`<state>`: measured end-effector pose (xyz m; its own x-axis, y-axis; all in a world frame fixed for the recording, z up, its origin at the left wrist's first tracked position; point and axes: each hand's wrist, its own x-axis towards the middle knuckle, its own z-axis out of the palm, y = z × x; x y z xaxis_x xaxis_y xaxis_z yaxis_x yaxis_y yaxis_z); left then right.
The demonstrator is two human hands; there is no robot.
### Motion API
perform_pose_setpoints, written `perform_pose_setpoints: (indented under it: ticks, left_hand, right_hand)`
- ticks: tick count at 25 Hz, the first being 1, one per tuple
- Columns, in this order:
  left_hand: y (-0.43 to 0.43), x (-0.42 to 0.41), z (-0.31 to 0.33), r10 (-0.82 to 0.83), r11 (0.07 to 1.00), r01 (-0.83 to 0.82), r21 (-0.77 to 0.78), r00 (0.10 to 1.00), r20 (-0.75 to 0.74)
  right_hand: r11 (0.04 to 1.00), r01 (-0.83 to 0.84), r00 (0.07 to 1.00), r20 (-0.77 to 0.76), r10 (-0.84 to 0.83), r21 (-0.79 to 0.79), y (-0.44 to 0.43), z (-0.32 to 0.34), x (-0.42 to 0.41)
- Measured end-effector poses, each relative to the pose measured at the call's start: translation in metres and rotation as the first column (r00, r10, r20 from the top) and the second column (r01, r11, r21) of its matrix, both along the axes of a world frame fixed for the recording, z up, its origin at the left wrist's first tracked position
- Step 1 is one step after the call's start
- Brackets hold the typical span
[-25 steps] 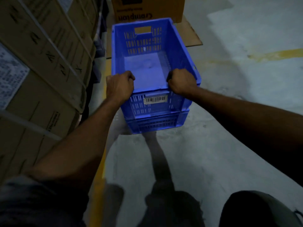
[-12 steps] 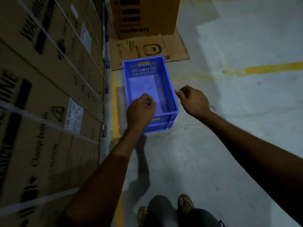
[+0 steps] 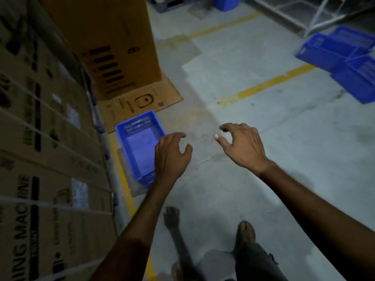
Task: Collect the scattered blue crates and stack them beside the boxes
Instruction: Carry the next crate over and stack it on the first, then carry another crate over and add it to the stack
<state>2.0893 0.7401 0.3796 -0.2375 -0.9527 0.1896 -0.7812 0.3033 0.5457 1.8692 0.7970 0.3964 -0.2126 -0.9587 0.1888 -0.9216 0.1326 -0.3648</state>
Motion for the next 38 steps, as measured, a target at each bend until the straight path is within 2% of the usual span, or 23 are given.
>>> perform_pose_setpoints:
  ticks: [3,13,18,25,31,34,38]
  left_hand:
    - [0.017,-0.076,0.014,-0.11,0.994,0.11,-0.021,0.994,0.011]
    - [-0.01,-0.374,0.039,-0.253,0.963,0.25,-0.099,0.968,-0.01]
    - [-0.062,-0.496,0.033,-0.369,0.924,0.371,-0.097,0.929,0.036]
    - [-0.175,-0.682,0.011,-0.474,0.881,0.474,-0.021,0.878,-0.072]
    - [-0.241,-0.85,0.026,-0.598,0.798,0.602,0.012,0.795,-0.098]
    - [-0.263,-0.944,0.019,-0.641,0.76,0.647,0.052,0.761,-0.101]
    - [-0.287,-1.082,0.004,-0.642,0.754,0.654,0.07,0.755,-0.133]
  right_hand:
    - [0.993,0.111,0.985,0.131,-0.115,0.042,0.036,0.006,-0.076]
    - [0.971,0.24,0.966,-0.098,-0.239,-0.002,0.049,0.019,-0.349]
    - [0.945,0.327,0.941,-0.106,-0.323,0.027,0.006,0.011,-0.459]
    - [0.89,0.451,0.892,-0.074,-0.447,0.061,-0.074,-0.003,-0.616]
    - [0.776,0.63,0.776,0.01,-0.631,0.042,-0.115,0.006,-0.761]
    - [0.733,0.679,0.732,0.049,-0.68,0.038,-0.132,0.002,-0.852]
    - [0.727,0.685,0.725,0.06,-0.686,0.039,-0.153,-0.01,-0.99]
